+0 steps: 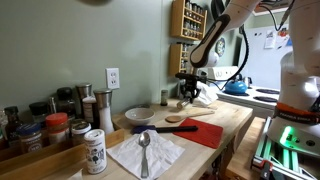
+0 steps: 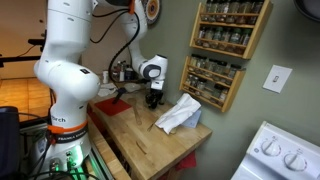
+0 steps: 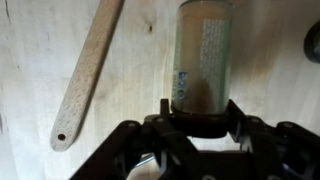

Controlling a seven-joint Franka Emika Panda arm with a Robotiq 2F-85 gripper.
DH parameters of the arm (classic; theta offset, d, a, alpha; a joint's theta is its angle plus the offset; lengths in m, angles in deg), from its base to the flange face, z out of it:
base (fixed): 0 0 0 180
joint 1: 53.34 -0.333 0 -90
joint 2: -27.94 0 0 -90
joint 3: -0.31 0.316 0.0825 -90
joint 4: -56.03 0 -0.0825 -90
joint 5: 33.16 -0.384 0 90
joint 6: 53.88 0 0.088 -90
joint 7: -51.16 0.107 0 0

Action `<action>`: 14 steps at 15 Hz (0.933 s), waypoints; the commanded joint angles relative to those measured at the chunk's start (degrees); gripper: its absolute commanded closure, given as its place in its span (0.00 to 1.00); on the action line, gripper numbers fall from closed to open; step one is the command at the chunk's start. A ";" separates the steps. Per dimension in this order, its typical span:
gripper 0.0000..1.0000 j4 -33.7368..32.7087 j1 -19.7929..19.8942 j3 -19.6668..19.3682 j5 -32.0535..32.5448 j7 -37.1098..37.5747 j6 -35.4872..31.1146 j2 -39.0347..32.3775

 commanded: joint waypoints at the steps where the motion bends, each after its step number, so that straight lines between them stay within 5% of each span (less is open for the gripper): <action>1: 0.70 -3.75 -15.00 -14.96 16.07 15.68 3.26 -1.81; 3: 0.70 -6.91 -20.51 -19.48 25.65 24.51 8.64 -1.11; 6: 0.70 -9.49 -24.29 -18.12 37.32 36.71 20.12 2.96; 7: 0.70 -10.88 -15.26 -7.17 40.42 39.12 24.63 3.85; 11: 0.70 -14.17 -7.64 7.42 38.23 37.42 37.65 3.74; 12: 0.45 -13.71 -4.67 9.32 39.62 38.81 34.50 3.40; 14: 0.45 -14.26 -3.11 12.71 39.39 38.76 36.87 3.39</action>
